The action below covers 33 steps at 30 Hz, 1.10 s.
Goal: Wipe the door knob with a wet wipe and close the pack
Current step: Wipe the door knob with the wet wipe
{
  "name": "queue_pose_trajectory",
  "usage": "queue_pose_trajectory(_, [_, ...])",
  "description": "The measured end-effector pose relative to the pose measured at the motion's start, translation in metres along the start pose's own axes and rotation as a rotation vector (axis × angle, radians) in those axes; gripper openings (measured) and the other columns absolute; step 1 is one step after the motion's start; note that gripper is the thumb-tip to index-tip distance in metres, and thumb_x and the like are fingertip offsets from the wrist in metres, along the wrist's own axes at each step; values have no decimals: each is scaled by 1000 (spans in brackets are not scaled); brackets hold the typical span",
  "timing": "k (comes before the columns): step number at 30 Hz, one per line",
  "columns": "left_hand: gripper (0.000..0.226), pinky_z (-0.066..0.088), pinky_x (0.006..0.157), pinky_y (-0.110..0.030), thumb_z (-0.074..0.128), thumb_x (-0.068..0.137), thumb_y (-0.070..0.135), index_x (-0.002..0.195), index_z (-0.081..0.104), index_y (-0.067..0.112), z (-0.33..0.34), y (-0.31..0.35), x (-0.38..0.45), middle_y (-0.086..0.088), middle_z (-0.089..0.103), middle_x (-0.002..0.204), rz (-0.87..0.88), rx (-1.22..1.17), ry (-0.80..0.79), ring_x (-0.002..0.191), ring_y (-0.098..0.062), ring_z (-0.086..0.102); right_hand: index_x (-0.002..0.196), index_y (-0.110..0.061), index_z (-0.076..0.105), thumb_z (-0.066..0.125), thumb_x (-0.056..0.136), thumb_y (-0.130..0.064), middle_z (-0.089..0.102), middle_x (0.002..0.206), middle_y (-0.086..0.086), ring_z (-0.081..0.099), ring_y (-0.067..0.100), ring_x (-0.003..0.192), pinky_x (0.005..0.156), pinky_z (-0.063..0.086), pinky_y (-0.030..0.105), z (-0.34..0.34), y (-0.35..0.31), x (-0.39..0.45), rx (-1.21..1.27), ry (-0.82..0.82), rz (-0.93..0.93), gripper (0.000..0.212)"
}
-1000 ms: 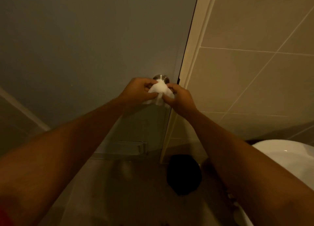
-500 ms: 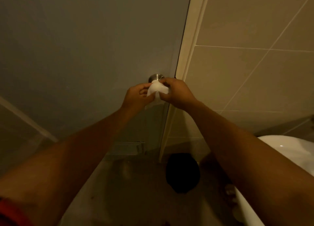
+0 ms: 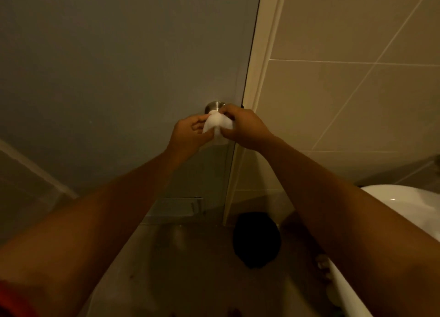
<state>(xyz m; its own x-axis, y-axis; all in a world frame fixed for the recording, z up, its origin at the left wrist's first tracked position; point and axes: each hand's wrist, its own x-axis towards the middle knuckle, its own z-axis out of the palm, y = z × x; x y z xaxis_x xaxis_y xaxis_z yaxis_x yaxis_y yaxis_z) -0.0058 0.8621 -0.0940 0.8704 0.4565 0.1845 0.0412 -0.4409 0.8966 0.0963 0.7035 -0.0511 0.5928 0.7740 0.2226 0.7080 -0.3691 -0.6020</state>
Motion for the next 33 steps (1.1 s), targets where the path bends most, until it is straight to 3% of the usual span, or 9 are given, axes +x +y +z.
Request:
queue_pose_trajectory(2, [54, 49, 64, -1, 78, 78, 25, 127, 63, 8, -2, 4, 0, 4, 67, 104, 33, 34, 0, 80, 11, 64, 122, -20, 56, 71, 84, -31, 62, 106, -2, 58, 13, 91, 70, 45, 17, 6, 2, -6, 134, 24, 44, 43])
queue_pose_trajectory(7, [54, 46, 61, 2, 80, 73, 30, 123, 65, 18, -18, 27, 8, 3, 70, 112, 130, 242, -99, 85, 7, 63, 121, -10, 53, 73, 85, -23, 62, 110, 0, 61, 13, 95, 69, 47, 7, 37, 7, -19, 446, 181, 125, 44])
queue_pose_trajectory(10, [52, 46, 59, 1, 82, 70, 29, 119, 67, 20, -17, 25, 5, 13, 70, 96, 54, 155, -91, 76, 14, 64, 120, -15, 52, 73, 84, -28, 63, 106, 1, 61, 14, 91, 68, 47, 11, 29, 5, -14, 341, 135, 99, 44])
queue_pose_trajectory(14, [49, 56, 78, -21, 78, 78, 20, 124, 64, 9, -8, 10, -2, -3, 71, 103, -4, 44, -33, 91, -14, 70, 121, -25, 53, 70, 80, -42, 65, 108, 1, 60, 19, 91, 71, 48, 29, 5, 1, 1, -29, 11, 22, 47])
queue_pose_trajectory(18, [53, 55, 74, -13, 78, 77, 23, 126, 63, 11, -8, 13, -3, 1, 70, 105, 25, 52, -30, 91, -11, 69, 123, -23, 53, 71, 84, -34, 60, 107, -4, 59, 16, 94, 69, 45, 18, 14, 4, -8, 174, 44, 67, 44])
queue_pose_trajectory(22, [54, 52, 69, -5, 81, 72, 26, 123, 65, 16, -18, 28, 2, 1, 70, 113, 71, 129, -71, 87, 6, 65, 127, -9, 50, 70, 88, -21, 61, 120, 8, 60, 17, 102, 74, 48, 5, 38, 8, -19, 461, 169, 104, 46])
queue_pose_trajectory(26, [55, 55, 69, -8, 82, 72, 24, 124, 64, 16, -17, 28, -1, 6, 71, 106, 5, 86, -71, 90, 2, 67, 126, -11, 51, 71, 87, -25, 62, 115, 7, 59, 18, 97, 78, 51, 22, 28, 6, -16, 304, 131, 38, 46])
queue_pose_trajectory(30, [52, 55, 69, -9, 77, 79, 18, 128, 62, 10, -6, 17, -7, 0, 70, 105, -36, -4, -14, 87, -3, 68, 128, -22, 50, 68, 85, -36, 63, 117, 5, 58, 19, 96, 75, 44, 25, 3, 7, -3, 36, -25, -11, 49])
queue_pose_trajectory(33, [53, 57, 77, -17, 77, 78, 18, 128, 61, 9, -6, 17, -6, -6, 71, 112, -41, -7, -15, 97, -16, 70, 128, -21, 51, 67, 87, -34, 62, 118, 3, 58, 18, 99, 75, 43, 20, 8, 9, -6, 120, -15, -4, 46])
